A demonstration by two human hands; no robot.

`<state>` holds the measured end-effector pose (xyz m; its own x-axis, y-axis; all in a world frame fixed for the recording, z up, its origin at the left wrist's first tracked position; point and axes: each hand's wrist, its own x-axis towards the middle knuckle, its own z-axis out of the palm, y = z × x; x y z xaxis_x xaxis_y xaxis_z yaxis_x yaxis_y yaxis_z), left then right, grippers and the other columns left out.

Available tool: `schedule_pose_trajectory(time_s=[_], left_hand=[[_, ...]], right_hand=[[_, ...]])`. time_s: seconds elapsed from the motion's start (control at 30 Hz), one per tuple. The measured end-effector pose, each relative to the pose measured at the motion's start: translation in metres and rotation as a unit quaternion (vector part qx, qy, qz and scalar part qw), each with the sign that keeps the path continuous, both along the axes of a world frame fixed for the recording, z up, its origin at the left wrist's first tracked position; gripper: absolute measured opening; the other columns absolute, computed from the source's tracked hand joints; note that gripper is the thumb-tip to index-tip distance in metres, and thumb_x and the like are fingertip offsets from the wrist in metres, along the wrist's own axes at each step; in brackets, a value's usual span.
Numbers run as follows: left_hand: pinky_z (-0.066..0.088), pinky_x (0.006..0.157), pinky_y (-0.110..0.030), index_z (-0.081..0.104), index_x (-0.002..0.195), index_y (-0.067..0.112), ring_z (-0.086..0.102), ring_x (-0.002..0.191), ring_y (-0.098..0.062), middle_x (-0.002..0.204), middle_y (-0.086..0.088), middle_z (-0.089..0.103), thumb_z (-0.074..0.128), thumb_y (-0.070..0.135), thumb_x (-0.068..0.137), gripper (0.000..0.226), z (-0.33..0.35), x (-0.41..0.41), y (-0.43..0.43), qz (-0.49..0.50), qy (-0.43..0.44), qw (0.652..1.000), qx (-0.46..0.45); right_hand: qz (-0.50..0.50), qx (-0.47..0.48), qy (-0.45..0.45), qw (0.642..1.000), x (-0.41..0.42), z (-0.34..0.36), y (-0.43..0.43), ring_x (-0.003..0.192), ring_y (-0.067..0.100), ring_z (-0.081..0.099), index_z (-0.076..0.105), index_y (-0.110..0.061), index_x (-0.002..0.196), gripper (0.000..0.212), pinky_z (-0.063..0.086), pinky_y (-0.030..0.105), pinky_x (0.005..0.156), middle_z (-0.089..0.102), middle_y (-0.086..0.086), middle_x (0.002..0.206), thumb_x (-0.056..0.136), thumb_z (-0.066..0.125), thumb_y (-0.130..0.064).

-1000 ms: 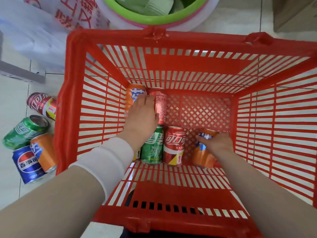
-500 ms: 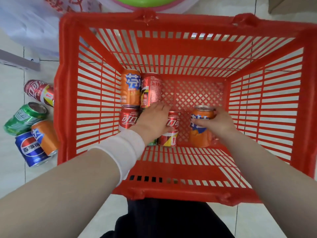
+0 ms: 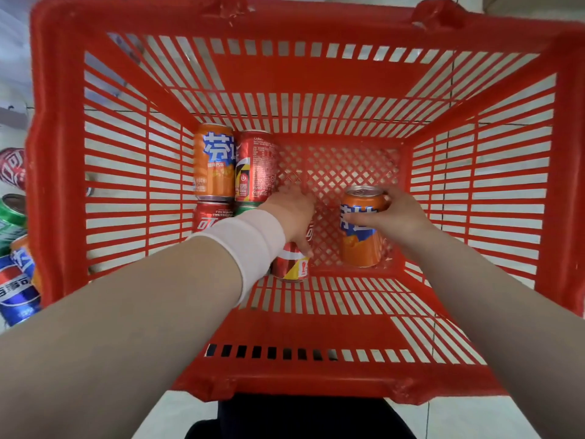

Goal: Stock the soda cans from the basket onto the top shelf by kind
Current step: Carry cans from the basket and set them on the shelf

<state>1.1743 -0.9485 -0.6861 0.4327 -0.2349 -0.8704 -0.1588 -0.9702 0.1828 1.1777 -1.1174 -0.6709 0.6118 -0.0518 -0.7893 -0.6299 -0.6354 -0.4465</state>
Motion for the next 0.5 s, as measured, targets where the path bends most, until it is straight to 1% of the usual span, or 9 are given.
schedule_pose_trajectory(time_s=[0.07,0.1,0.17,0.23,0.3,0.4,0.43,0.5], left_hand=[[0.034,0.108,-0.045,0.013,0.146,0.015,0.022,0.137,-0.038,0.15,-0.02,0.016,0.079,0.047,0.065,0.109,-0.001,0.001,0.0,0.027,0.023,0.999,-0.004],[0.034,0.108,-0.047,0.009,0.147,0.018,0.019,0.138,-0.039,0.151,-0.021,0.012,0.078,0.047,0.065,0.111,-0.002,0.001,-0.001,0.027,0.028,0.999,-0.002],[0.036,0.105,-0.047,0.005,0.147,0.02,0.021,0.136,-0.041,0.15,-0.023,0.013,0.078,0.049,0.065,0.114,-0.004,0.001,-0.005,0.015,0.027,0.999,0.008],[0.036,0.105,-0.047,0.009,0.146,0.015,0.023,0.135,-0.04,0.148,-0.023,0.017,0.078,0.051,0.062,0.114,-0.005,0.0,-0.009,0.031,0.021,0.999,0.012],[0.032,0.109,-0.047,0.016,0.145,0.012,0.016,0.137,-0.039,0.149,-0.022,0.015,0.079,0.051,0.06,0.113,-0.007,-0.002,-0.01,0.064,0.018,0.998,0.0],[0.024,0.112,-0.048,0.016,0.145,0.017,0.009,0.139,-0.04,0.15,-0.02,0.011,0.081,0.047,0.061,0.111,-0.01,-0.009,-0.005,0.121,0.021,0.992,-0.029],[0.024,0.111,-0.048,0.015,0.146,0.019,0.012,0.139,-0.04,0.15,-0.02,0.014,0.082,0.045,0.061,0.111,-0.01,-0.011,-0.002,0.141,0.025,0.989,-0.041],[0.031,0.109,-0.045,0.018,0.144,0.02,0.026,0.135,-0.037,0.147,-0.016,0.029,0.084,0.043,0.058,0.11,-0.006,-0.017,0.002,0.165,0.023,0.983,-0.077]], right_hand=[[-0.001,0.002,-0.001,1.0,-0.001,0.0,-0.001,0.112,0.024,0.058,0.046,-0.018,0.131,0.081,0.052,0.042,0.092,0.057,0.004,0.128,0.06,0.084,-0.034],[-0.004,0.002,-0.002,1.0,-0.001,0.0,-0.001,0.113,0.024,0.058,0.046,-0.018,0.131,0.08,0.052,0.041,0.091,0.056,0.004,0.128,0.061,0.083,-0.034],[-0.013,0.005,-0.005,1.0,-0.002,-0.001,-0.002,0.113,0.023,0.057,0.046,-0.018,0.13,0.078,0.052,0.036,0.088,0.056,0.004,0.128,0.063,0.083,-0.033],[-0.024,0.007,-0.006,1.0,-0.003,-0.002,-0.004,0.113,0.022,0.057,0.046,-0.017,0.13,0.077,0.05,0.032,0.084,0.056,0.004,0.128,0.064,0.082,-0.032],[-0.032,0.012,-0.006,0.999,-0.004,-0.003,-0.005,0.112,0.021,0.056,0.046,-0.017,0.129,0.075,0.049,0.03,0.081,0.056,0.004,0.128,0.064,0.082,-0.031],[-0.043,0.018,-0.003,0.999,-0.004,-0.003,-0.006,0.114,0.022,0.056,0.046,-0.017,0.13,0.075,0.048,0.03,0.082,0.056,0.004,0.128,0.065,0.081,-0.03],[-0.051,0.019,-0.001,0.999,-0.004,-0.001,-0.006,0.113,0.021,0.055,0.045,-0.017,0.131,0.076,0.048,0.03,0.082,0.055,0.004,0.128,0.065,0.081,-0.03],[-0.069,0.024,-0.001,0.997,-0.005,0.006,-0.005,0.113,0.02,0.055,0.045,-0.017,0.13,0.076,0.048,0.03,0.082,0.055,0.003,0.128,0.065,0.082,-0.029]])
